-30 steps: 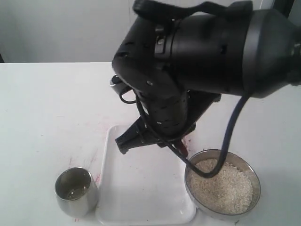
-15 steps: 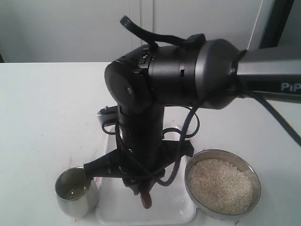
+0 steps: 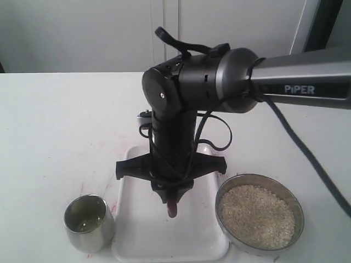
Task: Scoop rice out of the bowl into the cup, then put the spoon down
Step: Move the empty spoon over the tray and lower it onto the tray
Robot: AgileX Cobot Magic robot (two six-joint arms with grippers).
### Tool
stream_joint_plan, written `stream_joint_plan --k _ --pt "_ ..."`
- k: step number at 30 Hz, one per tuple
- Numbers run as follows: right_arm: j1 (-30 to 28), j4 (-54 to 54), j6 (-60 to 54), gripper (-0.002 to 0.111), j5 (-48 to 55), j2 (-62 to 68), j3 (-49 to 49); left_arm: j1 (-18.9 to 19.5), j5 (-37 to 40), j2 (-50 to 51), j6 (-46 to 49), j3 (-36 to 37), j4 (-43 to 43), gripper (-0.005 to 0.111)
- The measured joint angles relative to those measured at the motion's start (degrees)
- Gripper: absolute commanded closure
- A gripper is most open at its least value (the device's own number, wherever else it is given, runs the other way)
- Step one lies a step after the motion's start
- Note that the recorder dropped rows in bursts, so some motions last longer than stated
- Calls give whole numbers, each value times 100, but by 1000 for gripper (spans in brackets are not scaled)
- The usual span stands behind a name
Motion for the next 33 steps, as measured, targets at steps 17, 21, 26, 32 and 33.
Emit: stream_joint_plan --k 17,21,26,32,33 --pt "0 207 150 108 -11 437 0 0 0 0 0 0 0 92" --pt "0 207 150 108 -24 532 0 0 0 0 0 0 0 92" --pt "0 207 160 108 -59 633 0 0 0 0 0 0 0 92" --pt "0 207 160 94 -164 647 0 0 0 0 0 0 0 92" --pt "0 207 160 92 -164 647 0 0 0 0 0 0 0 92"
